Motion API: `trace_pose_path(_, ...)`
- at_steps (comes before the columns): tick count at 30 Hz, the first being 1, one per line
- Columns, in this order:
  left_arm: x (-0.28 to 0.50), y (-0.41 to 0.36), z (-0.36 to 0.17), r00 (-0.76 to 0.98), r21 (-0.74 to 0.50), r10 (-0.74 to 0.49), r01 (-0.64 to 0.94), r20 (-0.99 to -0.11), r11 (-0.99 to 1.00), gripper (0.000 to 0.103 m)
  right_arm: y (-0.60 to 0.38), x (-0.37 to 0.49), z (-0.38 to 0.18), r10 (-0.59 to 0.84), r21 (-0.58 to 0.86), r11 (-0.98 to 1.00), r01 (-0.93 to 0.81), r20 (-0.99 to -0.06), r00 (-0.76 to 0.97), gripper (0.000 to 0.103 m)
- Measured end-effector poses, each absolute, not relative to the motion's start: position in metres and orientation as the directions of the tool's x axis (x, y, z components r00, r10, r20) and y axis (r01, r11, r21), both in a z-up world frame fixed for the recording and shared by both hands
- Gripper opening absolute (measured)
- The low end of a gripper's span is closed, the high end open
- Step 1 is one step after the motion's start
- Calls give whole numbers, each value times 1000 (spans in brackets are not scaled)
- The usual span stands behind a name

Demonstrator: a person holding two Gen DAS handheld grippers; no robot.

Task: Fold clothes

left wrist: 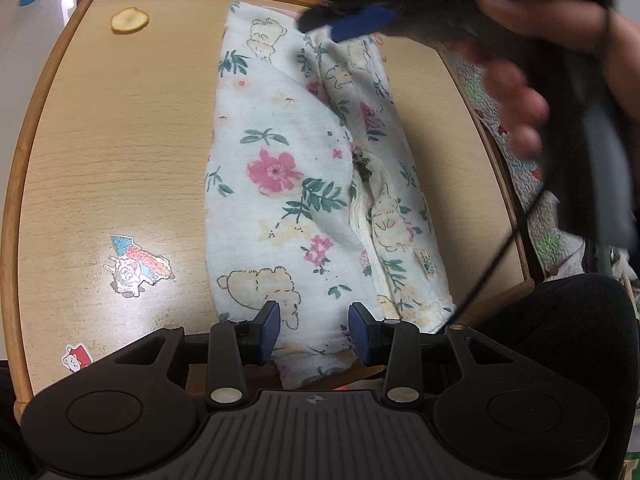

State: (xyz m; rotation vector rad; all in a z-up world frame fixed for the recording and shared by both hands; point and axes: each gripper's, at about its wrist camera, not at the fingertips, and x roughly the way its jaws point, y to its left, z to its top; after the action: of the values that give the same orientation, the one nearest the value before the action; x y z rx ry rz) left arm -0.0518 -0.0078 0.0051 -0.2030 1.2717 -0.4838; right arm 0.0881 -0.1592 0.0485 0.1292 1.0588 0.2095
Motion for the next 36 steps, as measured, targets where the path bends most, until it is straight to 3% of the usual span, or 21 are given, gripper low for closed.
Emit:
trace_pose_path(7,-48,-7,4,206,-410,-458,238,-865,881,41,-152,101,31,182,145,982,-118,-881,437,22)
trace_pose_path(9,-48,-7,3,205,-412,-460,236,-864,880,41,-151,100,27,165,121,984,-128,-887,432,6)
trace_pose_path(10,-48,-7,3,204,-414,-461,236,-864,879,41,-152,100,27,165,118,984,-133,-886,434,4)
trace_pose_path(23,-49,-9,2,196,-413,-462,243,-865,878,41,-147,108,35,111,15,982,-190,-854,508,3)
trace_pose_path(32,-47,-3,12,221,-419,-471,246,-854,874,41,-151,96,33,135,21,975,-219,-844,518,11)
trace_pose_path(36,-41,4,21,236,-423,-480,255,-845,870,41,-174,80,63,197,81,971,-227,-806,557,24)
